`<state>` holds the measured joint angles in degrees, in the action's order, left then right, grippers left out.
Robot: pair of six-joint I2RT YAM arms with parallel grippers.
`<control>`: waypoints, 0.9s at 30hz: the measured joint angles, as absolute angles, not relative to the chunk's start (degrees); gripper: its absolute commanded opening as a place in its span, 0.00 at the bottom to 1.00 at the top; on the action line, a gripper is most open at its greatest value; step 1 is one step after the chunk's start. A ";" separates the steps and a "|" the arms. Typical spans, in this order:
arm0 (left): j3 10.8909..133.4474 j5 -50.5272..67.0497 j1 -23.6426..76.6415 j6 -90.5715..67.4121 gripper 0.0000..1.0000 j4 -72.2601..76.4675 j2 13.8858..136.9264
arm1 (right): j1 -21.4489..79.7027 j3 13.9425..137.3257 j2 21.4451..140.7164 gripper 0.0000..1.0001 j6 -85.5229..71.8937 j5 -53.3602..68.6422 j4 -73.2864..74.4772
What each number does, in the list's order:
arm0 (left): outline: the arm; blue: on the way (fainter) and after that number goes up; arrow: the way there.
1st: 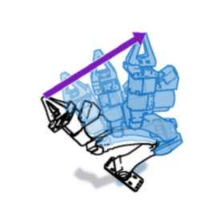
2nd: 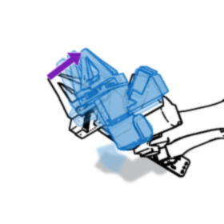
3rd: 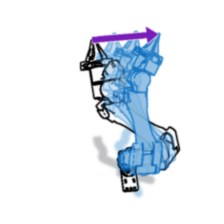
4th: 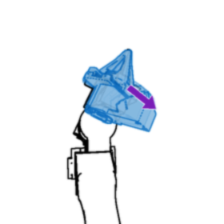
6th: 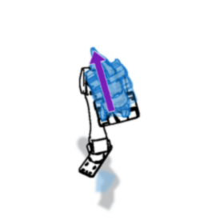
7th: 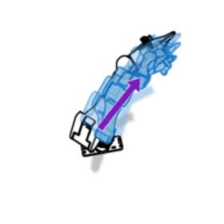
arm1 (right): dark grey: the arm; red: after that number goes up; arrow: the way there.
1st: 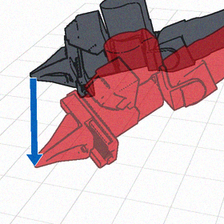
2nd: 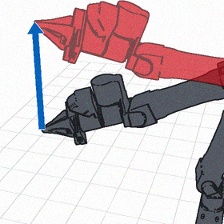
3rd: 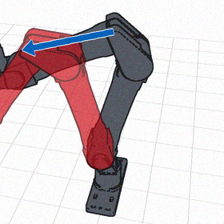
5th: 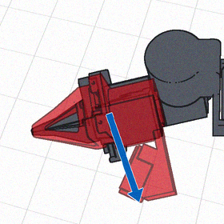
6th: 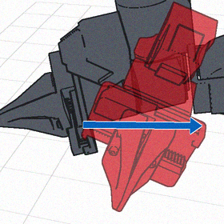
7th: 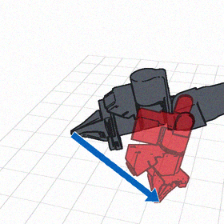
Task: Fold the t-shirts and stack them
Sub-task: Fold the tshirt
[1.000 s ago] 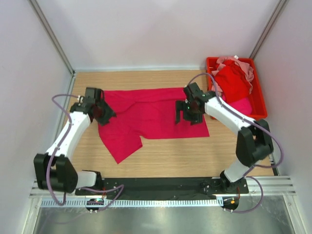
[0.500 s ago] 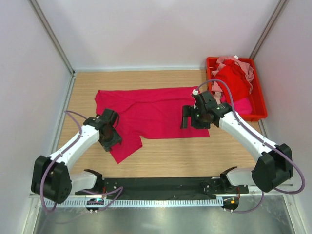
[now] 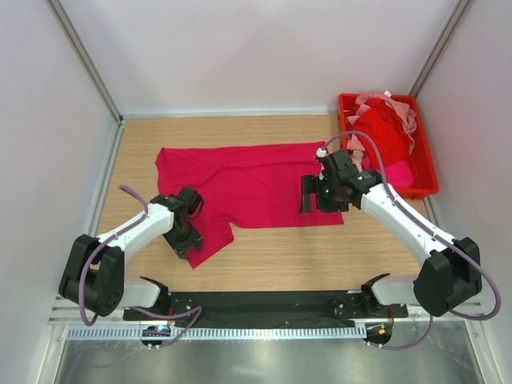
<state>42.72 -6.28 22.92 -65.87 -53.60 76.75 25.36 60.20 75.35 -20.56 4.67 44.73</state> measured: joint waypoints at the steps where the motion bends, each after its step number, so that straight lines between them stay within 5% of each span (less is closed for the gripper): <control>1: 42.13 -6.17 22.92 -66.00 0.45 -53.65 76.71 | 24.91 60.20 75.29 0.89 -20.34 4.89 44.97; 11: 38.28 -5.96 22.92 -66.13 0.47 -52.16 76.69 | 20.36 60.10 74.56 0.89 -19.38 5.34 45.45; 14: 37.78 -5.76 22.92 -66.06 0.40 -51.31 76.62 | 19.46 59.75 74.56 0.90 -19.64 5.41 45.47; 20: 37.65 -4.93 22.92 -66.00 0.05 -48.88 76.64 | 18.22 59.75 75.42 0.86 -21.30 4.75 45.93; 27: 37.67 -6.92 22.59 -65.60 0.00 -49.50 74.56 | 15.38 59.59 81.17 0.77 -23.42 3.31 47.66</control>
